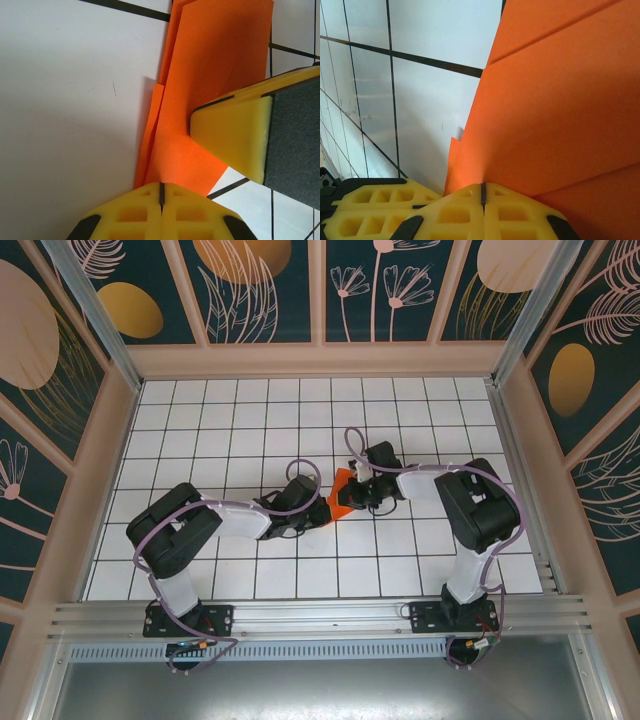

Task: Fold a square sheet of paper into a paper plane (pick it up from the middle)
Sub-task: Fourth fold the wing at the center of the table.

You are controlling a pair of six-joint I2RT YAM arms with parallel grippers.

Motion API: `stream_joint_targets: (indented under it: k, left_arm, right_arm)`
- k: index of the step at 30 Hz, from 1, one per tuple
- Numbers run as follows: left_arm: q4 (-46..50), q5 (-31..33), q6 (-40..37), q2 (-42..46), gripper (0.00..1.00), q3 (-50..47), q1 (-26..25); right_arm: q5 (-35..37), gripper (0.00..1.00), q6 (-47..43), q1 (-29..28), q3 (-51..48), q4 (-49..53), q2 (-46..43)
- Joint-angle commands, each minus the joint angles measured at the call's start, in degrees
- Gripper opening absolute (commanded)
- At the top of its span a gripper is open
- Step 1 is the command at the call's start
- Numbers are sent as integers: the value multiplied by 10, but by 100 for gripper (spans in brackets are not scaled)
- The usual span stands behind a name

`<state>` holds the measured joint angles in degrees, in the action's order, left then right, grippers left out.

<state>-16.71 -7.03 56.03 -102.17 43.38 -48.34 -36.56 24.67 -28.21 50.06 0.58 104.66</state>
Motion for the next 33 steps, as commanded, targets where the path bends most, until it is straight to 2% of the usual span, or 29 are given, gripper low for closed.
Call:
stream_joint_targets:
  k: [1,11,17,23,33]
  left_arm:
    - [61,-9,6,-18,0,-18,-3]
    - [64,-8,5,-18,0,-18,-3]
    - [79,2,5,-15,0,-19,-3]
    - [86,-9,1,-18,0,-33,-4]
    - [67,-31,-40,-22,0,-35,-3]
  right_arm:
    - [-20,0,-10,-15,-7,-6,-1]
    - [-17,0,-29,-28,8,26,17]
    - [62,0,-33,-28,23,56,41]
    - [92,0,-15,46,29,32,41]
    - [137,0,12,157,118,60,62]
